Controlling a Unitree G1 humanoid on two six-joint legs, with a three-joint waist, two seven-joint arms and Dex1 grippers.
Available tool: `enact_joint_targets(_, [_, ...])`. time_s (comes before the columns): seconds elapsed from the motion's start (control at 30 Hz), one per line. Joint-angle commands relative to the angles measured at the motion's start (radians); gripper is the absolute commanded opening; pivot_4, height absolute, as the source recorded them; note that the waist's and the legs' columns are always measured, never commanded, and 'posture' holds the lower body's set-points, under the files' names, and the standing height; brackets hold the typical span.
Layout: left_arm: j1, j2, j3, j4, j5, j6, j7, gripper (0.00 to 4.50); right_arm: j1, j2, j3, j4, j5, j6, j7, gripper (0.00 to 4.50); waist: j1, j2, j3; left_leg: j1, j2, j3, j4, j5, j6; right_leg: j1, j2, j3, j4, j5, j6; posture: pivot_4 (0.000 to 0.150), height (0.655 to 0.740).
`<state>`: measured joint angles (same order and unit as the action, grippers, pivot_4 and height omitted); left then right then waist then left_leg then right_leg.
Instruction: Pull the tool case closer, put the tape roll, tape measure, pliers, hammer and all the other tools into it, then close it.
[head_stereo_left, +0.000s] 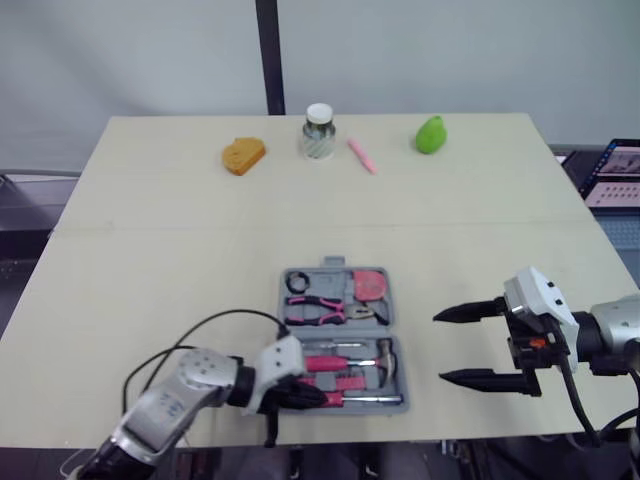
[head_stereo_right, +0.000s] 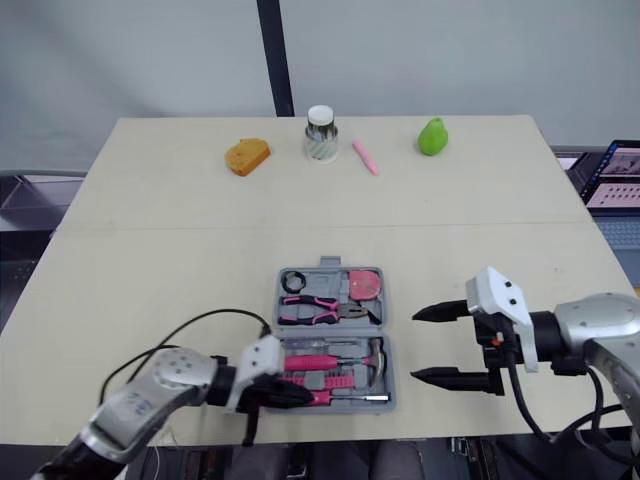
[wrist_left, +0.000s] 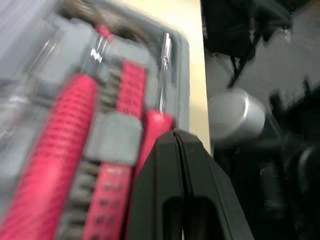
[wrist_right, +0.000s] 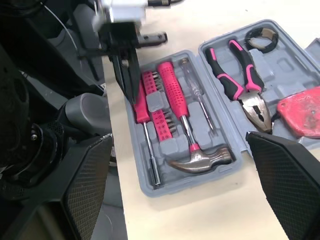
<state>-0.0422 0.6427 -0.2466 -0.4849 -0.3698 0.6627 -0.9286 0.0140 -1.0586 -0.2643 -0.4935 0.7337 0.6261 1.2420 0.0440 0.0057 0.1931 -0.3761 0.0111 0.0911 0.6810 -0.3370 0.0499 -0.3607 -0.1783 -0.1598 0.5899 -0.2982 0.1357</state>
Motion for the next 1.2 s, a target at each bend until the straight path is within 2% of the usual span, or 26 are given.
enact_joint_targets(0.03, [0.038, 0.050, 0.285, -0.109, -0.157, 0.096, 0.038, 0.03, 0.015, 0.030, -0.070, 0.079, 0.015, 0.012, -0.035, 4.50, 0.002, 0.000, 0.000, 0.000, 0.000, 0.000, 0.000, 0.000, 0.000, 0.000, 0.000, 0.000, 0.000, 0.000, 0.000, 0.150, 0.7400])
enact_joint_targets(0.13, [0.081, 0.070, 0.447, -0.098, -0.188, 0.125, 0.086, 0.03, 0.018, 0.059, -0.078, 0.174, -0.010, -0.003, -0.055, 4.50, 0.001, 0.000, 0.000, 0.001, -0.001, 0.001, 0.000, 0.000, 0.000, 0.001, 0.000, 0.000, 0.000, 0.000, 0.000, 0.150, 0.7400])
enact_joint_targets(0.23, [0.148, 0.079, 0.582, -0.048, -0.174, 0.090, 0.106, 0.85, 0.035, 0.092, -0.080, 0.288, -0.061, -0.046, -0.072, 4.50, 0.000, 0.001, 0.000, 0.001, -0.001, 0.001, 0.000, -0.001, 0.000, 0.001, 0.002, -0.001, 0.002, 0.000, 0.001, 0.150, 0.7400])
enact_joint_targets(0.47, [0.317, 0.078, 0.789, 0.080, -0.104, -0.029, 0.134, 4.30, 0.018, 0.156, -0.102, 0.527, -0.149, -0.151, -0.120, 4.50, -0.008, 0.001, 0.000, 0.001, 0.002, 0.004, -0.001, -0.002, -0.002, -0.001, 0.008, -0.002, 0.001, 0.000, 0.001, 0.150, 0.7400])
enact_joint_targets(0.5, [0.344, 0.074, 0.808, 0.108, -0.094, -0.053, 0.131, 4.46, 0.013, 0.169, -0.099, 0.570, -0.165, -0.175, -0.127, 4.50, -0.012, 0.001, 0.000, 0.001, 0.003, 0.004, -0.001, -0.002, -0.002, -0.001, 0.008, -0.002, 0.001, 0.000, 0.000, 0.150, 0.7400])
enact_joint_targets(0.63, [0.384, 0.068, 0.827, 0.173, -0.073, -0.116, 0.134, 4.46, -0.004, 0.195, -0.081, 0.664, -0.209, -0.243, -0.129, 4.50, -0.019, 0.001, 0.000, 0.001, 0.003, 0.005, -0.001, -0.003, -0.003, -0.003, 0.008, 0.000, 0.000, 0.000, 0.000, 0.150, 0.7400])
enact_joint_targets(0.83, [0.374, 0.068, 0.771, 0.183, -0.053, -0.144, 0.146, 4.46, -0.037, 0.214, -0.055, 0.683, -0.234, -0.264, -0.126, 4.50, -0.021, 0.002, 0.000, 0.000, 0.004, 0.007, -0.001, -0.004, -0.005, -0.008, 0.007, 0.003, 0.003, -0.001, -0.002, 0.150, 0.7400])
enact_joint_targets(0.93, [0.355, 0.066, 0.697, 0.176, -0.024, -0.162, 0.150, 3.58, -0.035, 0.230, -0.020, 0.627, -0.249, -0.252, -0.138, 4.50, -0.021, 0.002, 0.000, 0.000, 0.005, 0.008, -0.001, -0.004, -0.005, -0.008, 0.007, 0.003, 0.004, 0.000, -0.002, 0.150, 0.7400])
enact_joint_targets(0.97, [0.352, 0.068, 0.671, 0.177, -0.013, -0.169, 0.149, 3.16, -0.028, 0.234, -0.010, 0.605, -0.252, -0.247, -0.141, 4.50, -0.021, 0.002, 0.000, 0.000, 0.005, 0.008, -0.001, -0.004, -0.005, -0.009, 0.007, 0.003, 0.004, 0.000, -0.002, 0.150, 0.7400])
enact_joint_targets(1.0, [0.345, 0.068, 0.648, 0.177, -0.005, -0.173, 0.152, 2.59, -0.023, 0.238, 0.001, 0.588, -0.265, -0.250, -0.152, 4.25, -0.021, 0.002, 0.000, 0.000, 0.005, 0.008, -0.001, -0.004, -0.005, -0.009, 0.007, 0.003, 0.004, -0.001, -0.003, 0.150, 0.7400])
enact_joint_targets(1.07, [0.306, 0.054, 0.595, 0.172, -0.001, -0.166, 0.168, 1.61, -0.006, 0.247, 0.027, 0.533, -0.279, -0.241, -0.166, 3.65, -0.020, 0.002, 0.000, -0.001, 0.005, 0.009, -0.001, -0.004, -0.006, -0.011, 0.007, 0.003, 0.005, -0.001, -0.003, 0.150, 0.7400])
enact_joint_targets(1.13, [0.267, 0.045, 0.538, 0.185, 0.018, -0.168, 0.180, 0.46, 0.004, 0.260, 0.065, 0.469, -0.296, -0.220, -0.195, 2.58, -0.018, 0.002, 0.000, -0.001, 0.005, 0.010, -0.002, -0.004, -0.005, -0.012, 0.007, 0.003, 0.008, -0.001, -0.003, 0.150, 0.7400])
enact_joint_targets(1.17, [0.252, 0.040, 0.514, 0.193, 0.027, -0.171, 0.183, 0.04, 0.005, 0.266, 0.083, 0.447, -0.307, -0.210, -0.211, 2.15, -0.019, 0.002, 0.000, -0.001, 0.005, 0.010, -0.001, -0.004, -0.005, -0.012, 0.007, 0.003, 0.009, -0.001, -0.003, 0.150, 0.7400])
enact_joint_targets(1.2, [0.232, 0.032, 0.488, 0.207, 0.036, -0.172, 0.186, 0.00, 0.002, 0.273, 0.107, 0.425, -0.318, -0.198, -0.227, 1.58, -0.019, 0.002, 0.000, -0.001, 0.005, 0.010, -0.001, -0.004, -0.005, -0.012, 0.007, 0.003, 0.010, -0.001, -0.003, 0.150, 0.7400])
